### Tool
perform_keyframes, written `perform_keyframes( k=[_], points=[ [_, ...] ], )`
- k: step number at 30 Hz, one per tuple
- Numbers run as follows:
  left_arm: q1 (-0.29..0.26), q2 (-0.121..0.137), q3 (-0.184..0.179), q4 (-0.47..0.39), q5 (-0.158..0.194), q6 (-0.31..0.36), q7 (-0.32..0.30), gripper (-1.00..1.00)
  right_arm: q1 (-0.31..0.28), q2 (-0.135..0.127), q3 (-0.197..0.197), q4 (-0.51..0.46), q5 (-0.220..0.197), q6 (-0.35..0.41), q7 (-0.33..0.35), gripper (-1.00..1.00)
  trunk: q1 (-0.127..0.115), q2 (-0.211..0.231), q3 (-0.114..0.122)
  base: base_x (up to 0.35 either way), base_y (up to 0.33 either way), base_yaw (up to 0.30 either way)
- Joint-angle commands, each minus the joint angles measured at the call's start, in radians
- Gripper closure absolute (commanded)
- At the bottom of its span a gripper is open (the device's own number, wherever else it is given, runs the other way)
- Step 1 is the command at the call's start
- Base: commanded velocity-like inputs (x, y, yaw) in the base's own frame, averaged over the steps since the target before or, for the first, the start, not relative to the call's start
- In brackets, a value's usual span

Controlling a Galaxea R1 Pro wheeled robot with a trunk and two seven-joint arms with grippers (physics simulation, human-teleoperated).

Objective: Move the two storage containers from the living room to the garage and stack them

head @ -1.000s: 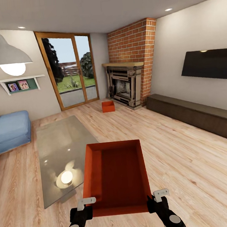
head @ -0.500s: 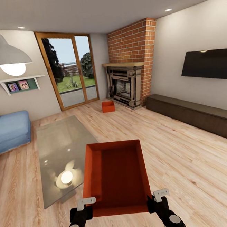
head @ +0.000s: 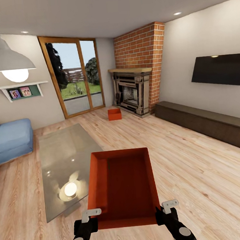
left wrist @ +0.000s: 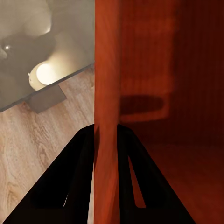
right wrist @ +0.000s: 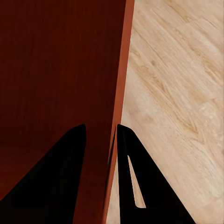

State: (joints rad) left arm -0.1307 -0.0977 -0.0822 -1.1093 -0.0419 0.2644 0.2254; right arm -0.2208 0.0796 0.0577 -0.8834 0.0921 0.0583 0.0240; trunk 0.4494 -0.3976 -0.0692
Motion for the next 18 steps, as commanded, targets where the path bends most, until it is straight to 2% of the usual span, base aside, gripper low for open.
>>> perform_keyframes(
  k=[1,18],
  points=[
    [0.000,0.001,-0.002,-0.001,-0.004,0.007,0.009,1.00,0.000,0.000,-0.001,-0.003,0.008,0.006,0.005,1.00,0.001,-0.002,-0.002,0.000,0.000,0.099],
    [0.000,0.001,-0.002,-0.001,-0.004,0.007,0.009,1.00,-0.001,0.000,-0.001,-0.003,0.008,0.008,0.005,1.00,0.001,-0.002,-0.002,0.000,0.000,0.277]
  ],
)
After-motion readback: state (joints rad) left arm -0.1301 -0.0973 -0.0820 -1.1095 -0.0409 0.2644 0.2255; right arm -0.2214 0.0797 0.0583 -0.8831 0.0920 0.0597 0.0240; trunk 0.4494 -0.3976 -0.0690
